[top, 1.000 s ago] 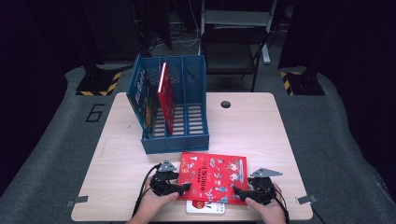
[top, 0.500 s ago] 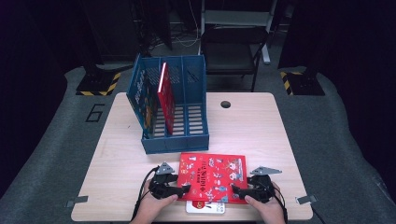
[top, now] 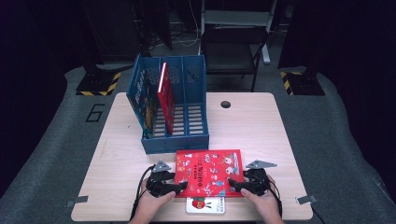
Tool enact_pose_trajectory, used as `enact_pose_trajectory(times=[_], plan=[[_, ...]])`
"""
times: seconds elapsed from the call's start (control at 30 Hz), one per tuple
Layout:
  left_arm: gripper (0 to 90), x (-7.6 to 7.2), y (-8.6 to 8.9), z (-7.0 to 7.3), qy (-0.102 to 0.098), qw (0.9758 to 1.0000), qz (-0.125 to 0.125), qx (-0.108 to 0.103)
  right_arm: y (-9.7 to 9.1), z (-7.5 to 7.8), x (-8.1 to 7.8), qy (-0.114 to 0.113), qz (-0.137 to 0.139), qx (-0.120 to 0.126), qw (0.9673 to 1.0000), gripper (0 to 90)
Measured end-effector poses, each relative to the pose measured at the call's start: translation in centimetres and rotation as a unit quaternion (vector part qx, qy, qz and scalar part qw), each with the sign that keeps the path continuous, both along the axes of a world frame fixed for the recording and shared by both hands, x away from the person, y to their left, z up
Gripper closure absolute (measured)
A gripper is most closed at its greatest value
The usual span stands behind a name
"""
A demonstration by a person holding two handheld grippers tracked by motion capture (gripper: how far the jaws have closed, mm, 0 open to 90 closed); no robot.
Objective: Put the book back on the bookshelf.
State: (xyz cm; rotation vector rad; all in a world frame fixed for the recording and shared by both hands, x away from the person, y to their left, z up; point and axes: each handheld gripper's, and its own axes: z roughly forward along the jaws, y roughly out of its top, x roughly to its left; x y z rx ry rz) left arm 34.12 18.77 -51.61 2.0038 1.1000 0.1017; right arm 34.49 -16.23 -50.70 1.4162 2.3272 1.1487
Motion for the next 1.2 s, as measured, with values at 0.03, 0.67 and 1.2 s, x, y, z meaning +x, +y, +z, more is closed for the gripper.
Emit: enact_pose_trajectory(times=[0.03, 0.67, 1.2], plan=[[25.6, -0.2, 0.1, 0.0, 0.004, 1.0000, -0.001, 0.002, 0.0, 0.0, -0.1, 0.002, -0.001, 0.000, 1.0000, 23.9], [24.7, -1.2, 0.3, -0.3, 0.014, 0.9998, -0.006, -0.011, -1.6, 1.3, -3.7, 0.007, -0.009, -0.056, 0.9984, 53.2], [24.5, -1.4, 0.2, 0.4, 0.024, 0.9980, -0.011, -0.057, -1.8, 0.5, -3.0, 0.031, 0.003, -0.046, 0.9985, 59.4]])
